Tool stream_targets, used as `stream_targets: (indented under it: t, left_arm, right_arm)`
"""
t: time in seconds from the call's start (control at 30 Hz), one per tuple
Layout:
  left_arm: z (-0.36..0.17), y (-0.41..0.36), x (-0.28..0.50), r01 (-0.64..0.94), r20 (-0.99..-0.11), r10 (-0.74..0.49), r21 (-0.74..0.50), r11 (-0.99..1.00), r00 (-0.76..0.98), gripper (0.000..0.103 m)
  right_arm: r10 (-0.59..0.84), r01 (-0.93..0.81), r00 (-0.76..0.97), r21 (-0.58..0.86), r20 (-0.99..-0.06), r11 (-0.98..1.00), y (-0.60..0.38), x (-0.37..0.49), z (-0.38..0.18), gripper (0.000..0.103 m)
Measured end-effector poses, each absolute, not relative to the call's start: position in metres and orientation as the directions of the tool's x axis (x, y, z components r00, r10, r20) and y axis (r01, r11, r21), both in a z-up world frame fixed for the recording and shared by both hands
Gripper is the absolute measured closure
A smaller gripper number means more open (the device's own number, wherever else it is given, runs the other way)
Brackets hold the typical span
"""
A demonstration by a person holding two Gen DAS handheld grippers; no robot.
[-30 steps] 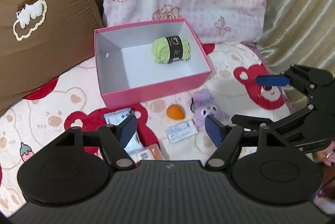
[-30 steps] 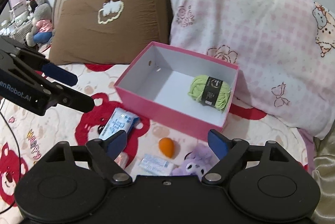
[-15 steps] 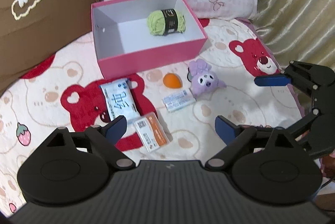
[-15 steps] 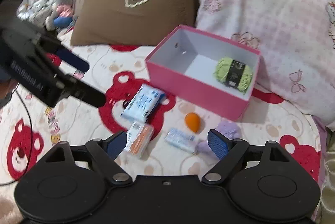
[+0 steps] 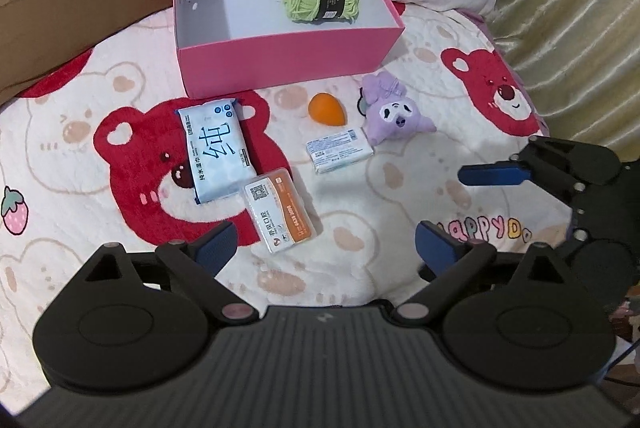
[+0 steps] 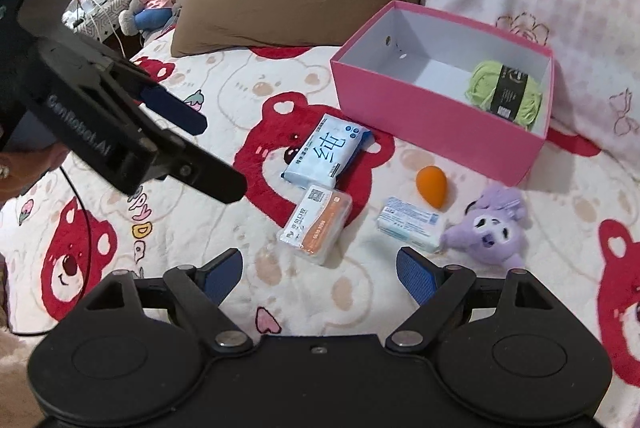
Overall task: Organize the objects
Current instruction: 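Withdraw the right tool from the box toward the remaining items, then close the right gripper on the clear orange-labelled case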
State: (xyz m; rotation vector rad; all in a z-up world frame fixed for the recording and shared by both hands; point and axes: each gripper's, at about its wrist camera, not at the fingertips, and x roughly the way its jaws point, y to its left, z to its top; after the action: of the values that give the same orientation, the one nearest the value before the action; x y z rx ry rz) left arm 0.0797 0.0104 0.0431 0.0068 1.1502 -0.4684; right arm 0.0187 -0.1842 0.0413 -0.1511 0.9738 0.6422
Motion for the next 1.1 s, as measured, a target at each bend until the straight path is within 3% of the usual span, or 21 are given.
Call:
stream_targets:
  t: [0.17,0.57,0.87,1.1]
  left_arm:
    - [0.025,0.017,0.081,0.347,-0.864,-0.362,-0.240,0.907,0.350,0.005]
    - [-0.034,0.022,0.091,0.271,-0.873,-0.315,-0.222,0.937,0.373,0.005]
    - [-0.069,0.024,0.096,0.189,-0.814,-0.388,-0.339,0.922,0.433,0.005]
    - [-0.085,0.012,0.096,0.250,-0.830,-0.296,-0.195,0.948,0.473,0.009]
  right_arm:
    - [0.411,-0.567,0.412,0.125,-0.813,0.814,-0.168,0.025,0.017,0.016]
    - [0.502,-0.609,0.419,0.175,-0.757,0.773,-0.159,0.023,-0.040,0.016]
    - [0.516,-0.708,0.419,0.087,-0.747,0.701,-0.134,0.028,-0.068,0.016]
    - [0.523,-0.688,0.413,0.121,-0.745,0.715,-0.123,0.045,-0.087,0.016]
